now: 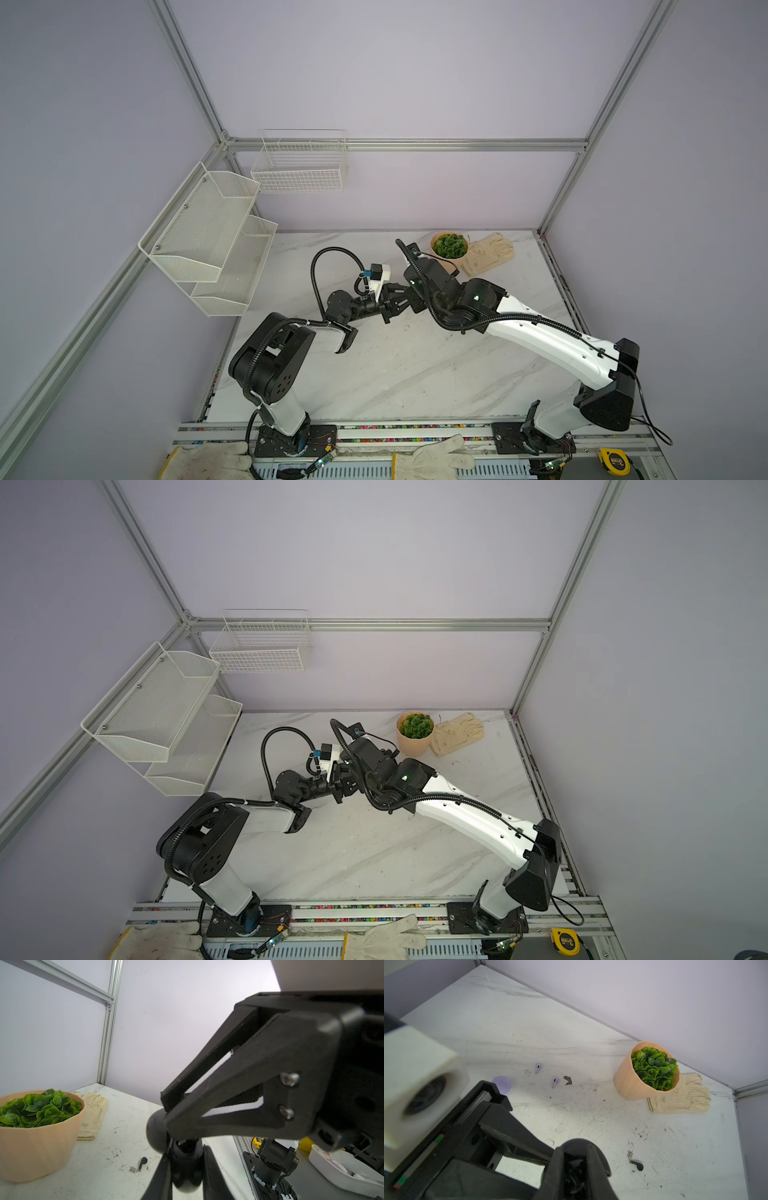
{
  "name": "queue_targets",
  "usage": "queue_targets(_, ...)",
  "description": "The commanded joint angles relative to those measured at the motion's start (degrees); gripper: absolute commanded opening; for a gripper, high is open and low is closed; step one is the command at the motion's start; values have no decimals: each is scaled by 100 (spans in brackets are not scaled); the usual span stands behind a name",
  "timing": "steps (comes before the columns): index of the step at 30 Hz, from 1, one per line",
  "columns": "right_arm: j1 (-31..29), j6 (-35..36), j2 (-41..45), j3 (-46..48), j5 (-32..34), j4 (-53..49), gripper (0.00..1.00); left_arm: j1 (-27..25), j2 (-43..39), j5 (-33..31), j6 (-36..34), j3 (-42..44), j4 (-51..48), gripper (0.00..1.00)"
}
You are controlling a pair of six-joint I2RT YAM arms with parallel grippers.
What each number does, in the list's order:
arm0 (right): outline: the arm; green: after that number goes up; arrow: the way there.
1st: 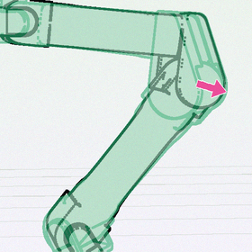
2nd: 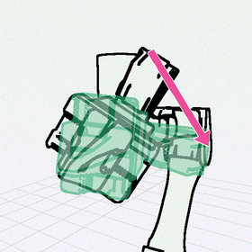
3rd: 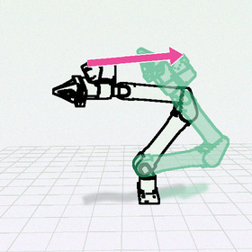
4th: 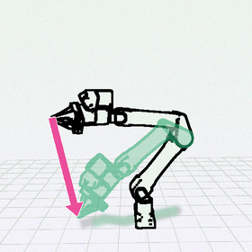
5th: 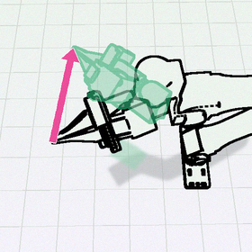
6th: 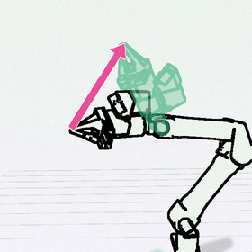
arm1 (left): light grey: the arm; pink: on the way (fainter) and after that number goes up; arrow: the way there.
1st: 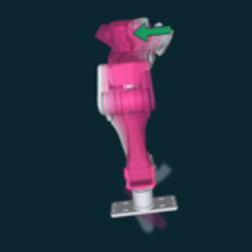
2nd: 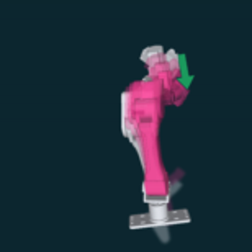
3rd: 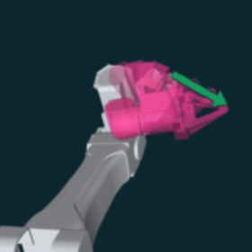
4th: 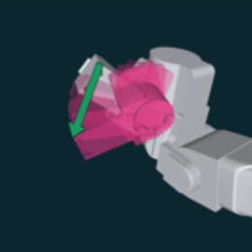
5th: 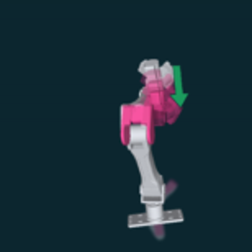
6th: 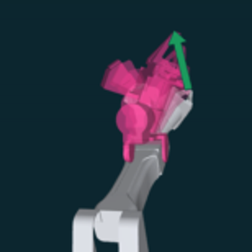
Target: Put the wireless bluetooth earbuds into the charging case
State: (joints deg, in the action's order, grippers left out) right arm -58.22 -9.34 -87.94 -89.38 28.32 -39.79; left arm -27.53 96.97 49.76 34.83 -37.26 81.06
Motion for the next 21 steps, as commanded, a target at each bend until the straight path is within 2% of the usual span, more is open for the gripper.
queue_targets(1, -93, -134, 91, 78, -61, -2, 17, -23, -231, -54, -147, -186, 508, 0)
queue_targets(13, -105, -16, -10, -171, -441, -189, 19, -24, -275, -36, -231, -194, 509, 0)
queue_targets(21, -105, 134, -129, -418, -450, -220, 26, -26, -274, -18, -241, -256, 510, 0)
